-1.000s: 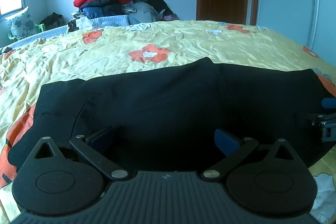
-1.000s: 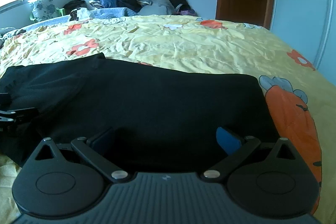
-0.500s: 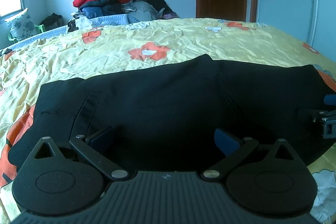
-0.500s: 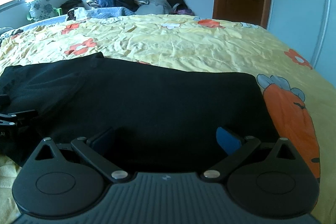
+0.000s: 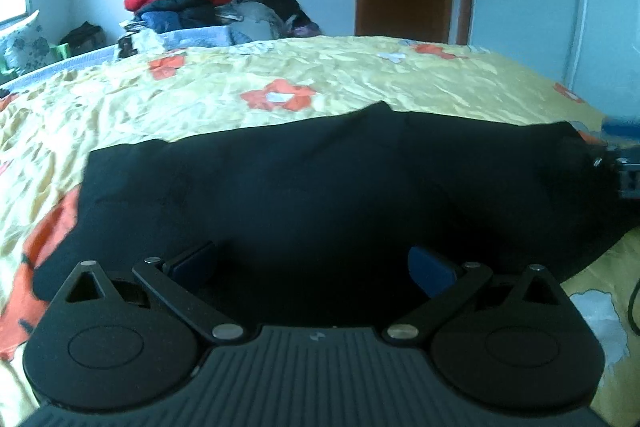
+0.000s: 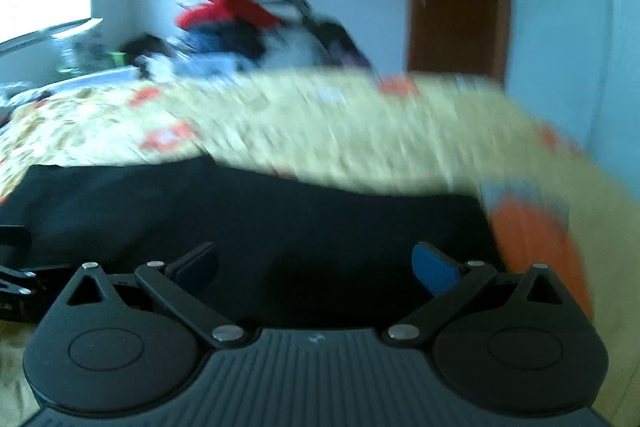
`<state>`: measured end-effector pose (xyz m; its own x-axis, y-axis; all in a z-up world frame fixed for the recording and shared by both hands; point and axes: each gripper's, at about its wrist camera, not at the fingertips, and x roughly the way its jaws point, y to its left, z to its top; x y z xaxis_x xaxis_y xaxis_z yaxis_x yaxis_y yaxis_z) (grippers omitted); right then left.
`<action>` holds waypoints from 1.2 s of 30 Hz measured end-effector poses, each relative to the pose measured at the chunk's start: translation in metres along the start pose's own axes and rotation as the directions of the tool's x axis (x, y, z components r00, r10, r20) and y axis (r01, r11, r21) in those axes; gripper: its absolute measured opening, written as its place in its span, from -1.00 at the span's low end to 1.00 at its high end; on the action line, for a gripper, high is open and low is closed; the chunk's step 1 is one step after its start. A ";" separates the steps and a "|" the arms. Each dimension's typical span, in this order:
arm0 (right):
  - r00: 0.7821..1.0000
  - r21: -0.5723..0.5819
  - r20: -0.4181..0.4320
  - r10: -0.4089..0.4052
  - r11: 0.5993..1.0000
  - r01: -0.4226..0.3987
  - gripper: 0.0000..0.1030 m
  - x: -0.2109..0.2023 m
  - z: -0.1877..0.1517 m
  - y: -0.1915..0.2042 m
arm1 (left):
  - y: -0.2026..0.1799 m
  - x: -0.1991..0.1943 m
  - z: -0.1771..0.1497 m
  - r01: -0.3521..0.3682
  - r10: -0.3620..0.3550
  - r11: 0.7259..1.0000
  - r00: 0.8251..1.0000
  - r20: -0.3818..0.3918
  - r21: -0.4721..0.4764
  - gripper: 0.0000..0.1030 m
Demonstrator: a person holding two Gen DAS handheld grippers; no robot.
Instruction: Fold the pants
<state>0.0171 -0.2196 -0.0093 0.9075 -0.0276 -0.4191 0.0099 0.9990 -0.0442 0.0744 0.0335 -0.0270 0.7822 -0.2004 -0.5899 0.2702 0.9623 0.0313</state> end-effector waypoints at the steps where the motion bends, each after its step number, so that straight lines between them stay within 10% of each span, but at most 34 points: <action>1: 0.999 -0.098 0.035 -0.004 0.995 0.008 1.00 -0.005 0.006 0.011 | 0.005 -0.003 0.000 -0.010 0.010 1.000 1.000 -0.001 -0.014 1.00; 7: 0.931 -0.584 0.307 -0.197 0.734 0.348 1.00 -0.003 0.020 0.074 | 0.047 -0.020 -0.004 -0.075 0.076 0.991 0.997 0.000 -0.108 1.00; 10: 0.905 -0.596 0.387 -0.176 0.702 0.391 1.00 -0.009 0.030 0.091 | 0.070 -0.030 -0.004 -0.142 0.146 0.977 0.989 0.015 -0.158 1.00; 13: 0.925 -0.594 0.379 -0.035 0.757 0.272 1.00 -0.023 0.040 0.110 | 0.096 -0.037 -0.002 -0.202 0.208 0.949 0.978 0.000 -0.244 0.99; 16: 0.965 -0.613 0.164 0.205 0.788 -0.063 1.00 -0.028 0.047 0.133 | 0.124 -0.043 -0.002 -0.208 0.214 0.914 0.977 -0.022 -0.348 0.99; 20: 0.856 -0.512 -0.087 0.509 0.715 -0.477 1.00 -0.030 0.044 0.167 | 0.149 -0.050 -0.004 -0.202 0.202 0.878 0.978 -0.048 -0.434 0.99; 25: 0.943 -0.689 -0.001 0.332 0.683 -0.242 1.00 -0.015 0.016 0.218 | 0.160 -0.047 -0.006 -0.161 0.132 0.844 0.987 -0.093 -0.511 0.99; 30: 0.913 -0.706 -0.075 0.400 0.626 -0.332 1.00 -0.005 0.005 0.241 | 0.170 -0.038 -0.010 -0.063 -0.009 0.796 0.993 -0.116 -0.602 0.99; 36: 0.939 -0.777 -0.038 0.342 0.580 -0.243 1.00 0.009 -0.008 0.269 | 0.180 -0.035 -0.009 -0.018 -0.080 0.727 0.991 -0.111 -0.687 0.99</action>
<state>0.0247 0.0482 -0.0325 0.8396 0.3141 -0.4431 -0.5408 0.5586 -0.6288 0.0911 0.2157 -0.0078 0.6911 -0.2555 -0.6761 -0.2030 0.8292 -0.5208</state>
